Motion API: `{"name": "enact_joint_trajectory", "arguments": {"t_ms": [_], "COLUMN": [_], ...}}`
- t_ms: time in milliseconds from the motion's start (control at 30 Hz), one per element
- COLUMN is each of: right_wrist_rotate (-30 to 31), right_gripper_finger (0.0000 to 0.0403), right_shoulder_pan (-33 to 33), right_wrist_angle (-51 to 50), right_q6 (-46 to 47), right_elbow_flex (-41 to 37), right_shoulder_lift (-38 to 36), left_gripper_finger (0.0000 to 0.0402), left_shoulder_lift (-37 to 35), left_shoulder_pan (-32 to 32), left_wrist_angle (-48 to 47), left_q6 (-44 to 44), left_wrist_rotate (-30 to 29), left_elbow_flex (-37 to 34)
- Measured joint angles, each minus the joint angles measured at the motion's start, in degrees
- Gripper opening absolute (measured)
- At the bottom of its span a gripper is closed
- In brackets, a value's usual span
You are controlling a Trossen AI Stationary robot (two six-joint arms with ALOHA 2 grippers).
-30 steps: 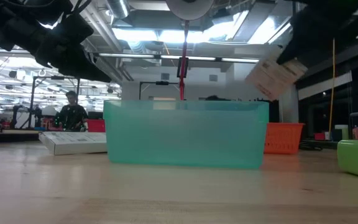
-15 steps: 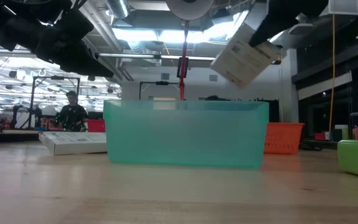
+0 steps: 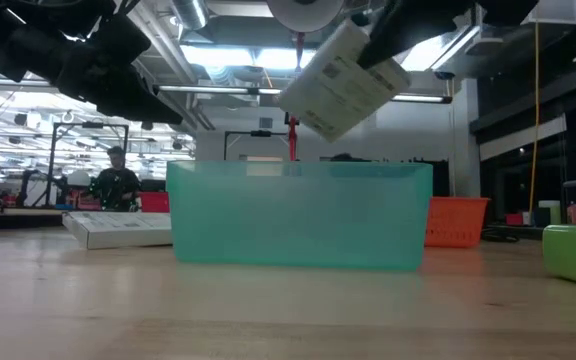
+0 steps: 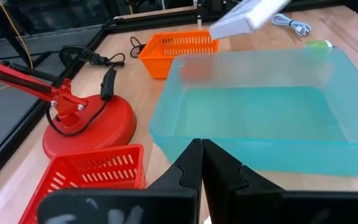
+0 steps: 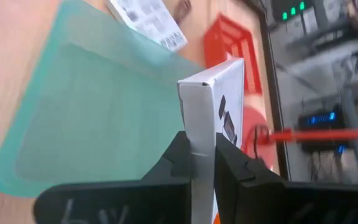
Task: Pick and place items into bin
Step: Put the white card reader box into the green basket
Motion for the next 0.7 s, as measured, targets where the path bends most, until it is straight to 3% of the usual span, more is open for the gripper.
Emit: {"name": "enact_joint_trajectory", "arguments": {"t_ms": [233, 700], "right_wrist_rotate": [-0.1, -3.1], "right_gripper_finger": [0.0017, 0.0017], "right_shoulder_pan": [-0.8, -4.7], "right_wrist_angle": [7.7, 6.5], "right_q6": [-8.9, -8.3], "right_elbow_flex": [0.0, 4.2], "right_shoulder_lift": [2.9, 9.3], "left_gripper_finger": [0.0002, 0.0002], "left_shoulder_lift": [0.0, 0.0], "left_shoulder_pan": [0.0, 0.0], "left_wrist_angle": [0.0, 0.0], "left_q6": [-2.6, -3.9], "left_wrist_rotate": [0.0, -0.1], "left_elbow_flex": [0.0, 0.0]}}
